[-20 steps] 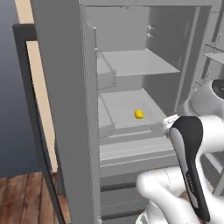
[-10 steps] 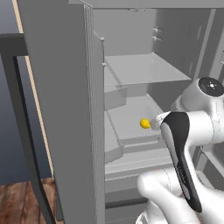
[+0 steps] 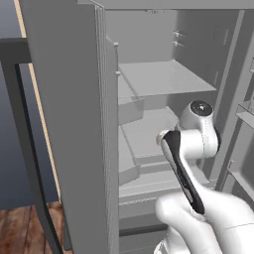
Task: Grab the garlic and lemon from the fridge, place them in the blender, close the lid, and turn on the blender to create a marinade.
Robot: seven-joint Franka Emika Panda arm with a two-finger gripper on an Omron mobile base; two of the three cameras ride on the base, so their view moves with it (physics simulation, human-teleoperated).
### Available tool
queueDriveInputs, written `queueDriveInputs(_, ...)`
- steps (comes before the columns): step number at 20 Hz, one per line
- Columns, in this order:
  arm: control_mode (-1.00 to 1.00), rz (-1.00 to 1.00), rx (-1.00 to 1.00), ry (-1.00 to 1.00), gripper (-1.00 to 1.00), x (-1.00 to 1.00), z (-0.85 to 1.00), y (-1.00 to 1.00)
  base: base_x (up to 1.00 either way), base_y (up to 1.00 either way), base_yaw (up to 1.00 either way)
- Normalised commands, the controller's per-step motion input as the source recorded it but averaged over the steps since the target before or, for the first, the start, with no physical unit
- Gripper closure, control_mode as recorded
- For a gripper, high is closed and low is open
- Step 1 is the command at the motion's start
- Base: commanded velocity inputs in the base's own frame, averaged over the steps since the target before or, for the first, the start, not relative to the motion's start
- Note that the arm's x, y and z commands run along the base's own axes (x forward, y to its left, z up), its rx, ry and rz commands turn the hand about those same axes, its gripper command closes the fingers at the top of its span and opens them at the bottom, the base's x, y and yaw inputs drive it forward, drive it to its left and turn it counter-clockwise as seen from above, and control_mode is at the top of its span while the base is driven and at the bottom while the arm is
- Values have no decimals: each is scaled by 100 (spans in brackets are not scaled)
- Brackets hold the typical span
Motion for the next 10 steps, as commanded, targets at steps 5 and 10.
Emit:
queueDriveInputs(5,-100,-1,11,12,-100,89,-52,-29,0,0,0)
queueDriveInputs(10,-100,0,0,0,-100,66,0,0,0,0,0)
